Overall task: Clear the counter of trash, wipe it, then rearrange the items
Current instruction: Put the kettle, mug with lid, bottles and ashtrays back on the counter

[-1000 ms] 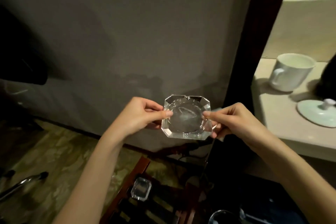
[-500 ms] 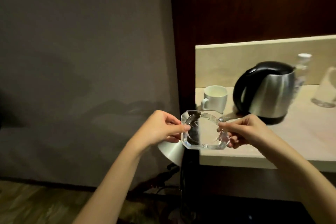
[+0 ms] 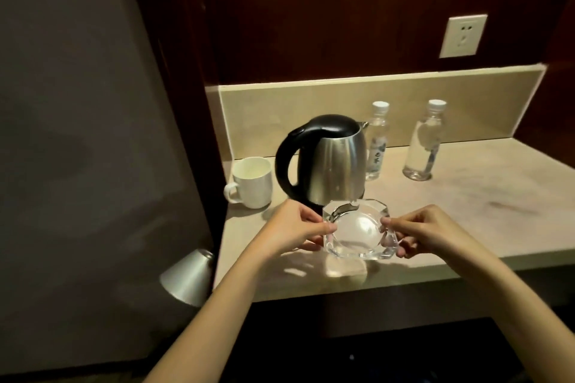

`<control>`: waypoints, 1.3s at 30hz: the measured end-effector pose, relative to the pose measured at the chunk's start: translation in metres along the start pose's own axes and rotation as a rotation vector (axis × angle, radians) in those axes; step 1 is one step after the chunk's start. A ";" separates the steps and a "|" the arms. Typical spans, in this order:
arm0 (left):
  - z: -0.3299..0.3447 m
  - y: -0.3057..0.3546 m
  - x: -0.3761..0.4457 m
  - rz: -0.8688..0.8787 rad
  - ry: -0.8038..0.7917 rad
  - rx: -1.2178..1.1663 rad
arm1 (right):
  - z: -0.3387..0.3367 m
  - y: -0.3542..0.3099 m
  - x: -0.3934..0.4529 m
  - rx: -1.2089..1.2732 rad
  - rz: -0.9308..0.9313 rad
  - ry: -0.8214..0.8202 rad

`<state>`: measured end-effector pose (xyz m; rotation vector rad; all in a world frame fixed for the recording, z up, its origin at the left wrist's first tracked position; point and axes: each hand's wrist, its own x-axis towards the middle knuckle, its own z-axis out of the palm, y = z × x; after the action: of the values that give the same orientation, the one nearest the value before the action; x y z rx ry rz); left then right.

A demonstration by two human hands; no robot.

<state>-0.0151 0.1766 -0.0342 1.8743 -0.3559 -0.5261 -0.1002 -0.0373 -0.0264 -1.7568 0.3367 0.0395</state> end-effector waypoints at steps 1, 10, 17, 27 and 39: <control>0.011 0.000 0.008 -0.004 -0.007 -0.003 | -0.011 0.005 0.004 -0.015 0.012 0.014; 0.067 0.003 0.066 -0.104 -0.020 0.065 | -0.061 0.037 0.047 -0.191 0.087 0.084; 0.080 0.010 0.083 -0.138 0.016 0.206 | -0.076 0.046 0.073 -0.355 0.021 0.143; 0.075 0.009 0.083 -0.147 0.004 0.216 | -0.080 0.049 0.083 -0.577 -0.020 0.147; 0.013 -0.003 0.008 -0.045 0.137 0.357 | -0.013 -0.004 0.032 -0.825 -0.309 0.008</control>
<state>-0.0147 0.1632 -0.0425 2.2543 -0.3331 -0.3778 -0.0707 -0.0558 -0.0267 -2.6098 0.0367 -0.0607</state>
